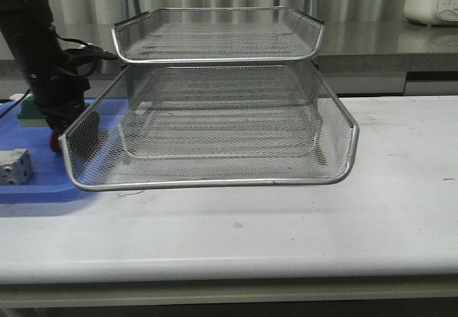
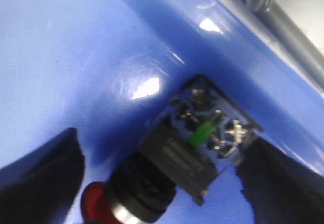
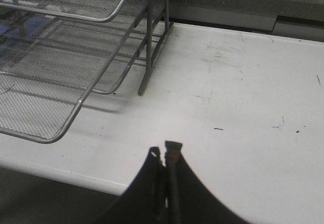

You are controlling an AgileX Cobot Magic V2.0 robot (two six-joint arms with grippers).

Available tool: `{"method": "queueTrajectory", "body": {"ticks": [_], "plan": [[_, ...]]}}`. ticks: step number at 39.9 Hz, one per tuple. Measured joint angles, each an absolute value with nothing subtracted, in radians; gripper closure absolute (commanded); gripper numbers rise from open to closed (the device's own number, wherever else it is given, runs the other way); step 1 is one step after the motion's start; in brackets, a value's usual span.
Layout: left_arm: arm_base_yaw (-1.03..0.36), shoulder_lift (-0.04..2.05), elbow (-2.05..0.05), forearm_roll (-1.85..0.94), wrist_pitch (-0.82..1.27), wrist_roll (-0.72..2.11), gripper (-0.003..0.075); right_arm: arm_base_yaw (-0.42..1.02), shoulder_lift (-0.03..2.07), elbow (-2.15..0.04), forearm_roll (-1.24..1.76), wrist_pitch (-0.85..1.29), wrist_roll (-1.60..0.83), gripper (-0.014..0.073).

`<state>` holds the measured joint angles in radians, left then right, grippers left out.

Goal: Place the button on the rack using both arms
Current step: 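Lower the left gripper onto the red push button and grasp it, then lift the red push button out of the blue tray with the left gripper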

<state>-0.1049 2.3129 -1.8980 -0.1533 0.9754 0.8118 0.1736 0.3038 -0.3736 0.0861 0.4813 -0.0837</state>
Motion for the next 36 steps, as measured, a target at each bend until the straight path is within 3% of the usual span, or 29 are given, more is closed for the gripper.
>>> {"method": "queueTrajectory", "body": {"ticks": [5, 22, 36], "plan": [[-0.105, 2.313, -1.898, -0.153, 0.963, 0.814, 0.0411, 0.174, 0.304, -0.374, 0.086, 0.481, -0.084, 0.0653], [-0.099, 2.313, -1.898, -0.155, 0.941, 0.814, 0.0554, 0.174, 0.304, -0.374, 0.086, 0.481, -0.084, 0.0653], [-0.022, 2.284, -1.898, -0.199, 0.994, 0.809, 0.0562, 0.174, 0.304, -0.374, 0.086, 0.481, -0.084, 0.0653]]}}
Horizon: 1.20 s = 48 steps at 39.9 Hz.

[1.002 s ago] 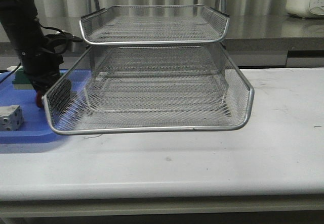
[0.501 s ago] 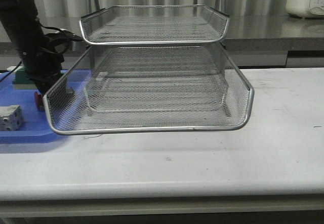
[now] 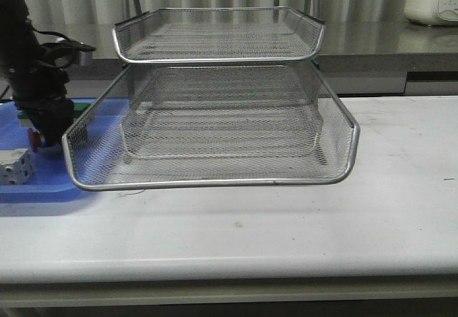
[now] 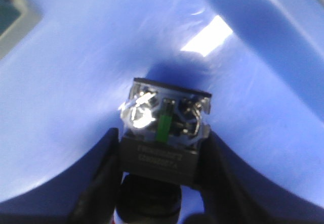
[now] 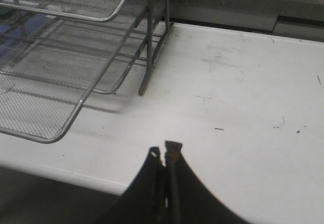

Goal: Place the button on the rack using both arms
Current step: 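Lift the red push button out of the blue tray with the left gripper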

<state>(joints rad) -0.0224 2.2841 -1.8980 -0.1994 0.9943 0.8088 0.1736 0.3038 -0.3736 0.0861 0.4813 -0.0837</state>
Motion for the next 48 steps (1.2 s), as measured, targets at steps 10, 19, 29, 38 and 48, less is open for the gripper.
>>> {"method": "queueTrajectory", "body": {"ticks": [10, 19, 29, 38, 48], "plan": [[0.044, 2.146, -1.898, -0.217, 1.099, 0.78, 0.0562, 0.174, 0.304, -0.374, 0.086, 0.481, -0.084, 0.0653], [0.051, 2.003, -1.898, -0.25, 1.22, 0.763, 0.0562, 0.174, 0.304, -0.374, 0.086, 0.481, -0.084, 0.0653], [0.038, 1.873, -1.898, -0.328, 1.246, 0.756, 0.0563, 0.174, 0.304, -0.374, 0.086, 0.481, -0.084, 0.0653], [-0.117, 1.828, -1.898, -0.336, 1.247, 0.756, 0.0563, 0.174, 0.304, -0.374, 0.086, 0.481, -0.084, 0.0653], [-0.341, 1.828, -1.896, -0.348, 1.25, 0.747, 0.0563, 0.174, 0.304, -0.374, 0.086, 0.481, -0.084, 0.0653]]}}
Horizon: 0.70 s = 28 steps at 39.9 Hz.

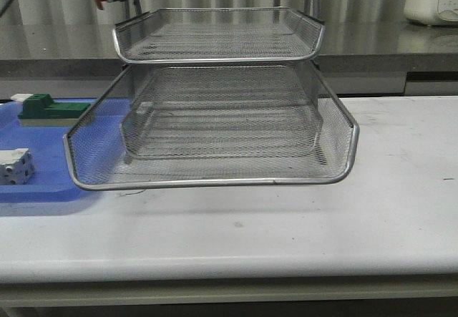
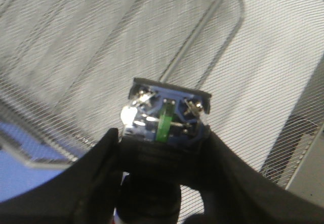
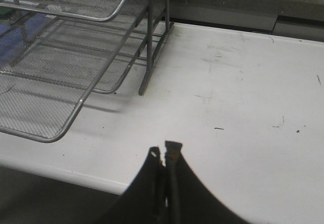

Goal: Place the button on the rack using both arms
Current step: 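Lift the red push button out of the blue tray with the left gripper, then lower the button into the pulled-out mesh tray and open the left gripper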

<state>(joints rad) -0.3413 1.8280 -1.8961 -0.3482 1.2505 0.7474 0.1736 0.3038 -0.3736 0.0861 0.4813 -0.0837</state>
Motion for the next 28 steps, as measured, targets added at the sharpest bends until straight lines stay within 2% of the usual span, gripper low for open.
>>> {"method": "queueTrajectory", "body": {"ticks": [16, 28], "plan": [[-0.545, 1.919, -1.896, -0.348, 1.252, 0.73, 0.0562, 0.174, 0.304, -0.374, 0.086, 0.481, -0.084, 0.0653], [-0.565, 2.047, -1.896, -0.247, 1.246, 0.656, 0.0549, 0.174, 0.304, -0.374, 0.086, 0.481, -0.084, 0.0653]]}}
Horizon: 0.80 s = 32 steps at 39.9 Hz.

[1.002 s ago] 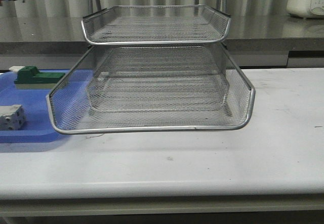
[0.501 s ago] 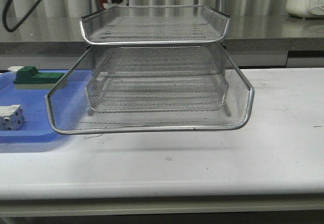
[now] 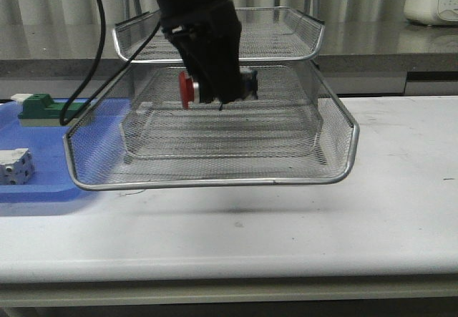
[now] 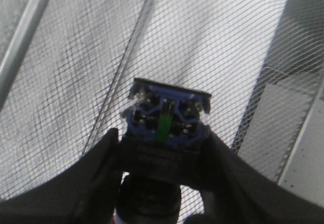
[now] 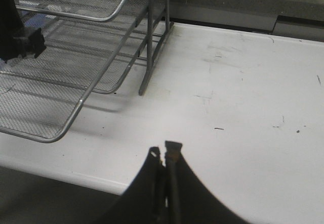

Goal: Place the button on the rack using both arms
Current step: 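Lower the button into the pulled-out mesh tray and open the left gripper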

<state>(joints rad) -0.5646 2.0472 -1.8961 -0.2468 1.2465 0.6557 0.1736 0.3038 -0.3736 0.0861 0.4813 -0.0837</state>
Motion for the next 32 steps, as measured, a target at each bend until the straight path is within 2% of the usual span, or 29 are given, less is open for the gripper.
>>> {"method": "queueTrajectory", "body": {"ticks": [3, 14, 19, 22, 32], "plan": [[-0.565, 2.063, -1.894, -0.216, 1.245, 0.635, 0.0511, 0.174, 0.304, -0.374, 0.086, 0.481, -0.084, 0.0653], [-0.565, 2.069, -1.894, -0.202, 1.222, 0.614, 0.0262, 0.174, 0.304, -0.374, 0.086, 0.481, -0.084, 0.0653], [-0.565, 2.069, -1.894, -0.202, 1.217, 0.613, 0.0176, 0.174, 0.304, -0.374, 0.086, 0.481, -0.084, 0.0653], [-0.565, 2.069, -1.894, -0.202, 1.217, 0.613, 0.0159, 0.174, 0.304, -0.374, 0.086, 0.481, -0.084, 0.0653], [-0.565, 2.069, -1.913, -0.202, 1.234, 0.608, 0.0177, 0.174, 0.304, -0.374, 0.086, 0.481, -0.084, 0.0653]]}}
